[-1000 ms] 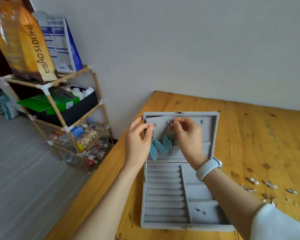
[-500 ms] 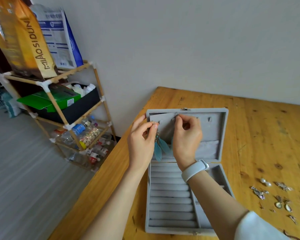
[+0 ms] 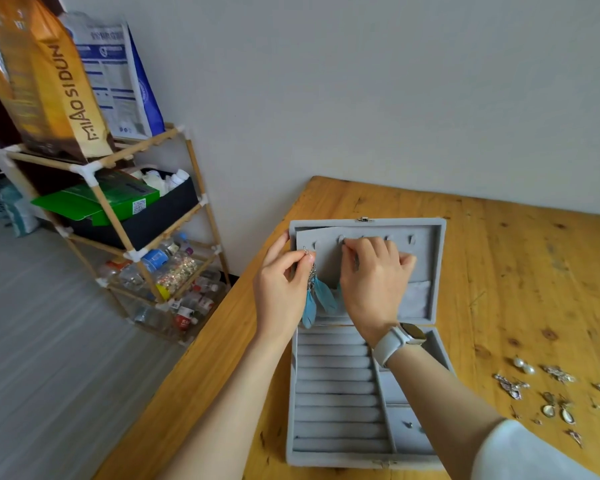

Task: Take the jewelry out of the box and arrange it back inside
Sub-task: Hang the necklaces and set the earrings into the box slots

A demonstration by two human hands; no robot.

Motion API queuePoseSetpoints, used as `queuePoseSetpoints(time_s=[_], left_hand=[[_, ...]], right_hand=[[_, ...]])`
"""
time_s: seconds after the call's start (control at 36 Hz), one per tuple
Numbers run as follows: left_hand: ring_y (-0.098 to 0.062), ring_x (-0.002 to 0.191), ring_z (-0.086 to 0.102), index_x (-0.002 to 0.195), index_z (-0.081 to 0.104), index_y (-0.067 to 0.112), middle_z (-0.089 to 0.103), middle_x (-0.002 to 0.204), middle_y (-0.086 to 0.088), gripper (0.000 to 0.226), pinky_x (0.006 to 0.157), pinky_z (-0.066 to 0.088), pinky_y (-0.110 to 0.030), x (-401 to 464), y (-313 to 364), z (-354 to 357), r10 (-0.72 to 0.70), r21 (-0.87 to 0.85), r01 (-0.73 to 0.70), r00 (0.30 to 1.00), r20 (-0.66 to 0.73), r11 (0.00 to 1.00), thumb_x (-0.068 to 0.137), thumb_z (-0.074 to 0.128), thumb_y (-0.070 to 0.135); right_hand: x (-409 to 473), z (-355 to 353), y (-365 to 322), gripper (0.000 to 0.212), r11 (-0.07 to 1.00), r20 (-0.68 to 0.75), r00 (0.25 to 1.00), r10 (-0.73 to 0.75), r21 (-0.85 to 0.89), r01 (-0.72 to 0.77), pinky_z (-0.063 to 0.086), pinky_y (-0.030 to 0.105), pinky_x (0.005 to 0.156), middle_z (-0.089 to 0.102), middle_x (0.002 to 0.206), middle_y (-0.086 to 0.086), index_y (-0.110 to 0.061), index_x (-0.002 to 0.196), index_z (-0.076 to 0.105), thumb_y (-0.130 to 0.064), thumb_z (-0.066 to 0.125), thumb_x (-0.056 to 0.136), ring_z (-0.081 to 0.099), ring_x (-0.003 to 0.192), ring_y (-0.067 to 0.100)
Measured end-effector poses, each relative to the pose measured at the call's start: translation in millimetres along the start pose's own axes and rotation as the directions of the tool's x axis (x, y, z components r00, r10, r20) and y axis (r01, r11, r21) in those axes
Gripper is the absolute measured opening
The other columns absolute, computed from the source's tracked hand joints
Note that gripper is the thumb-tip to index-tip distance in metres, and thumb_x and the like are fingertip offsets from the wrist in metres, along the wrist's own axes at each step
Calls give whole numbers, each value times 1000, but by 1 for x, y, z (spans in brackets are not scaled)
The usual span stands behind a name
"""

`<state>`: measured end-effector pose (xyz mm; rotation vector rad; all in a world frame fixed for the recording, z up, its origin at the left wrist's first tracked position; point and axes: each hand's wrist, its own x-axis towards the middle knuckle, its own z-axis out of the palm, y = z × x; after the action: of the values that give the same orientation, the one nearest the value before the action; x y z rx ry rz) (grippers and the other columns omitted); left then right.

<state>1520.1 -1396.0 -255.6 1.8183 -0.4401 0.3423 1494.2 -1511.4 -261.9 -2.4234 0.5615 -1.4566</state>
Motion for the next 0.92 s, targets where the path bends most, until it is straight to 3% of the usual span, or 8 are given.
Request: queuePoseSetpoints(time_s=[0.11, 0.28, 0.36, 0.42, 0.53, 0.67, 0.81, 0.92], left_hand=[[-9, 115, 54, 97, 71, 5, 46, 139, -1, 17, 89, 47, -14, 0, 0, -1, 5, 16, -5, 1000, 15, 1000, 87, 61, 14], [-5, 110, 54, 95, 72, 4, 46, 140, -2, 15, 81, 44, -4, 1, -2, -1, 15, 17, -16, 1000, 15, 1000, 86, 62, 11], [-7, 114, 54, 94, 71, 2, 46, 137, 3, 14, 84, 44, -6, 2, -3, 1, 15, 9, -15, 1000, 4, 1000, 86, 62, 9], [-6, 113, 54, 94, 71, 2, 46, 133, 9, 14, 83, 43, -5, 2, -3, 2, 19, 6, -19, 1000, -3, 1000, 86, 62, 9], [4, 108, 53, 94, 71, 4, 46, 137, 5, 14, 83, 45, -9, 0, -6, 1, 20, -4, -20, 1000, 1, 1000, 86, 62, 10], [23, 94, 51, 92, 70, 0, 46, 126, 13, 13, 75, 42, -3, 1, -4, -1, 23, -56, -22, 1000, 13, 998, 86, 61, 5], [-2, 104, 58, 99, 70, 2, 56, 122, 6, 17, 84, 50, -20, 0, -6, -9, -9, -68, 11, 999, 31, 998, 86, 62, 8], [-3, 94, 54, 100, 70, 5, 55, 114, -1, 18, 79, 47, -13, -7, -8, -13, 3, 42, -5, 999, 51, 999, 85, 64, 13]], right_hand=[[-1, 5, -6, 13, 974, 77, 975, 208, 75, -214, 11, 29, 63, 63, 64, 3, -13, 70, 61, -19, 53, 79, 57, 63, 27], [-7, 5, -5, 12, 978, 115, 973, 200, 32, -205, 13, 29, 66, 63, 66, 4, -12, 70, 59, -15, 54, 81, 56, 66, 27], [-3, 4, -13, 11, 887, 217, 890, 400, 153, -436, 15, 27, 71, 65, 79, 1, -15, 78, 59, -17, 51, 85, 56, 77, 23], [-4, 4, -19, 9, 854, 223, 869, 441, 195, -483, 14, 26, 72, 62, 80, -2, -17, 78, 55, -18, 50, 85, 55, 78, 21], [-9, 7, -20, 10, 921, 166, 923, 347, 124, -368, 14, 27, 70, 62, 75, 0, -14, 74, 55, -17, 53, 83, 56, 72, 22], [-11, 6, -2, 7, 996, 90, 992, 85, -36, -82, 18, 32, 64, 60, 64, 3, -12, 70, 57, -13, 55, 77, 54, 60, 26], [-13, -3, 19, 6, 998, 215, 976, -35, -38, 44, 28, 35, 66, 63, 74, 7, -11, 83, 60, -11, 55, 80, 55, 67, 31], [-14, -12, 33, 7, 998, 373, 927, -36, 68, 12, 36, 39, 68, 64, 83, 13, -5, 88, 61, -5, 60, 82, 56, 79, 36]])
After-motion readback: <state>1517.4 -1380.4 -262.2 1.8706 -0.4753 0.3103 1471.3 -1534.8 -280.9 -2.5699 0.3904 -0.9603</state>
